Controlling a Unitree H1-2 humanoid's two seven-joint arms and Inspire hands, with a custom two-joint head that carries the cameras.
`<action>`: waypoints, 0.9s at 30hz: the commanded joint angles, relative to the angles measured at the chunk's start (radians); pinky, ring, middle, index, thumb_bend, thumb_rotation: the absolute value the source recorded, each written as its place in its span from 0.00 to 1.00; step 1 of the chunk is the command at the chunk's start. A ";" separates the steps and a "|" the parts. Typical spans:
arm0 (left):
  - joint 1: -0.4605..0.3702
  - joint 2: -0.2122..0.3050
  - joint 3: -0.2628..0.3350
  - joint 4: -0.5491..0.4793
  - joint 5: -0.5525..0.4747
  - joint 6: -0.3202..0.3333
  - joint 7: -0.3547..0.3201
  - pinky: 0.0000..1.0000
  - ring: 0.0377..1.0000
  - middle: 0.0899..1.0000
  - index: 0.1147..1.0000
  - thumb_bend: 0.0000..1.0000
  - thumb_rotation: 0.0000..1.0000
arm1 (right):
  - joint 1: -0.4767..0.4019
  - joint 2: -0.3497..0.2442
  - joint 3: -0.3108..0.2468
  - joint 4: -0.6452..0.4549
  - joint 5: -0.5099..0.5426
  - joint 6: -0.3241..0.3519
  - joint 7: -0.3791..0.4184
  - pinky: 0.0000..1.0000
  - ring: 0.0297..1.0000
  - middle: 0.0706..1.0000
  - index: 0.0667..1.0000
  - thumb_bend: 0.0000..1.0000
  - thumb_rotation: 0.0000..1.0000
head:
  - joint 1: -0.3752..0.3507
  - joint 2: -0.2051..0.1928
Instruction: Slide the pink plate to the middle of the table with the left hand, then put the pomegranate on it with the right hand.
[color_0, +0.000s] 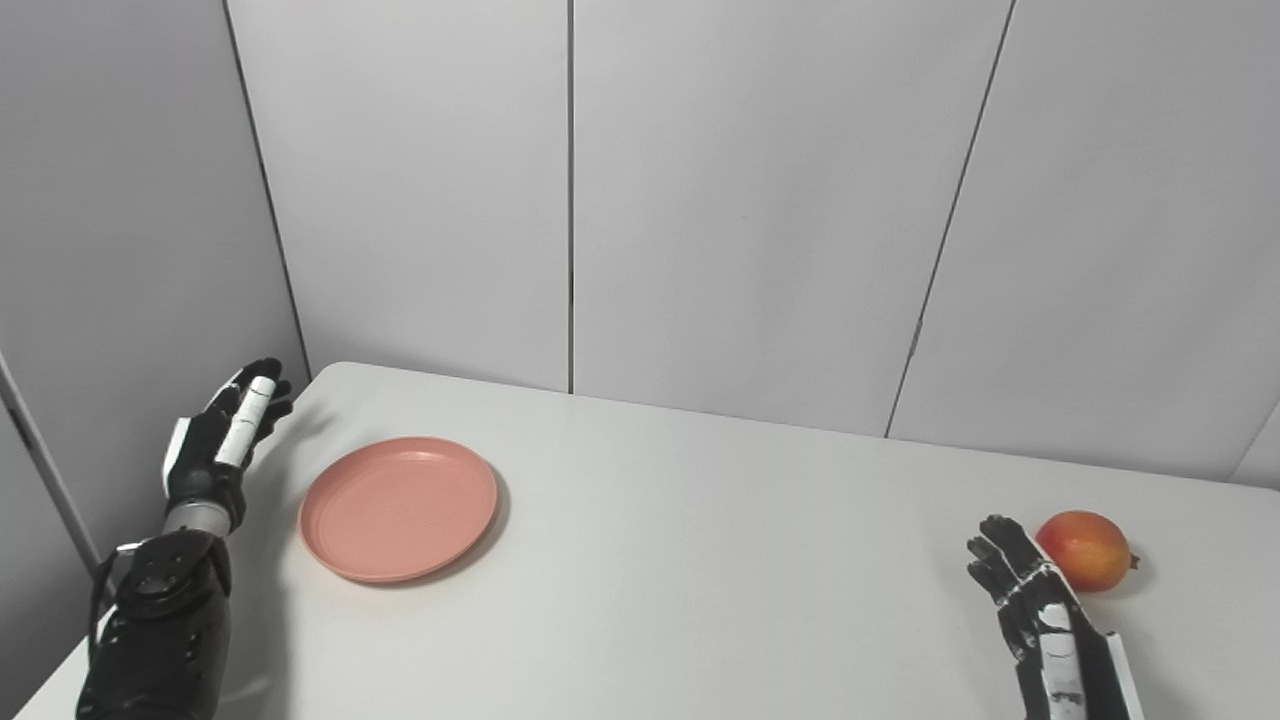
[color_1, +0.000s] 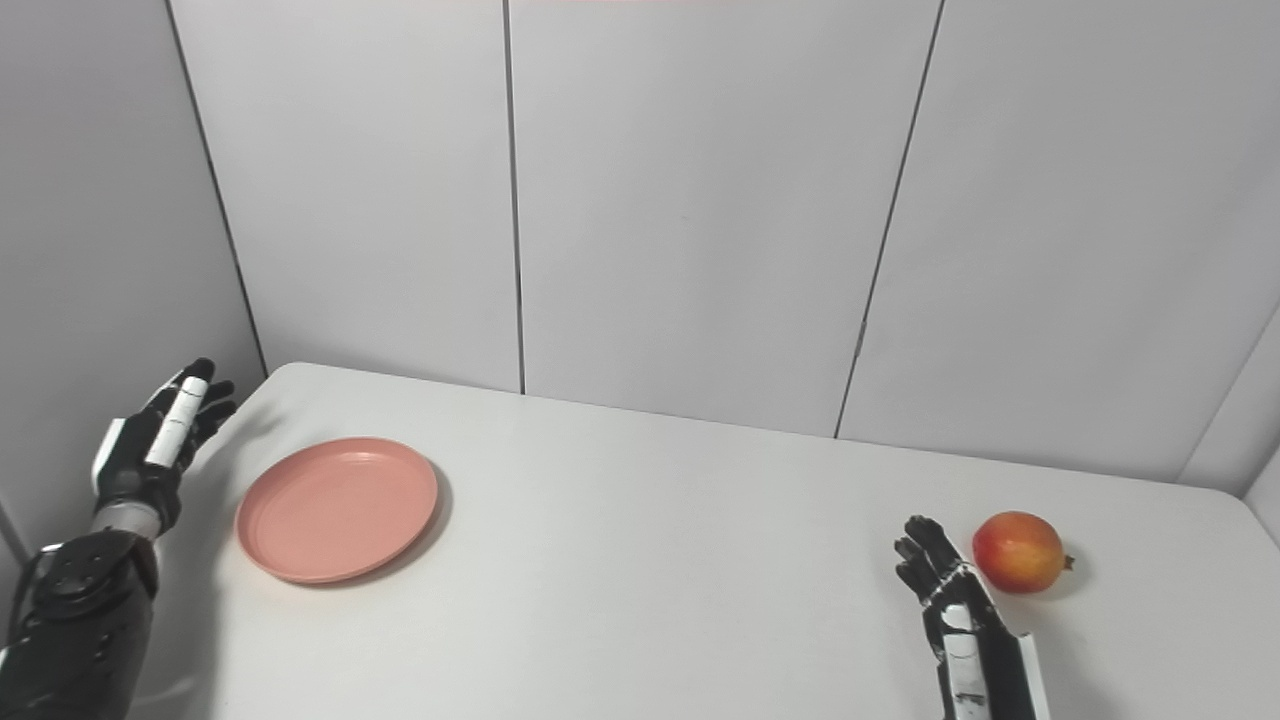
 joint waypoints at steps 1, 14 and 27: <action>-0.070 0.052 -0.002 0.021 -0.011 -0.084 -0.025 0.82 0.78 0.77 0.82 1.00 0.73 | 0.071 0.012 0.005 0.039 0.005 0.014 -0.001 0.90 0.88 0.87 0.82 0.85 0.90 | 0.001 0.000; -0.116 0.058 -0.014 0.321 -0.054 -0.250 -0.079 0.85 0.80 0.77 0.81 1.00 0.72 | 0.071 0.017 0.012 0.033 -0.008 0.019 -0.008 0.88 0.86 0.86 0.81 0.82 0.90 | -0.017 0.010; -0.053 -0.012 -0.066 0.147 -0.041 -0.150 -0.066 1.00 0.91 0.89 0.95 0.91 0.78 | 0.069 0.025 0.018 0.022 -0.019 0.040 -0.013 0.87 0.85 0.86 0.82 0.83 0.90 | -0.026 0.015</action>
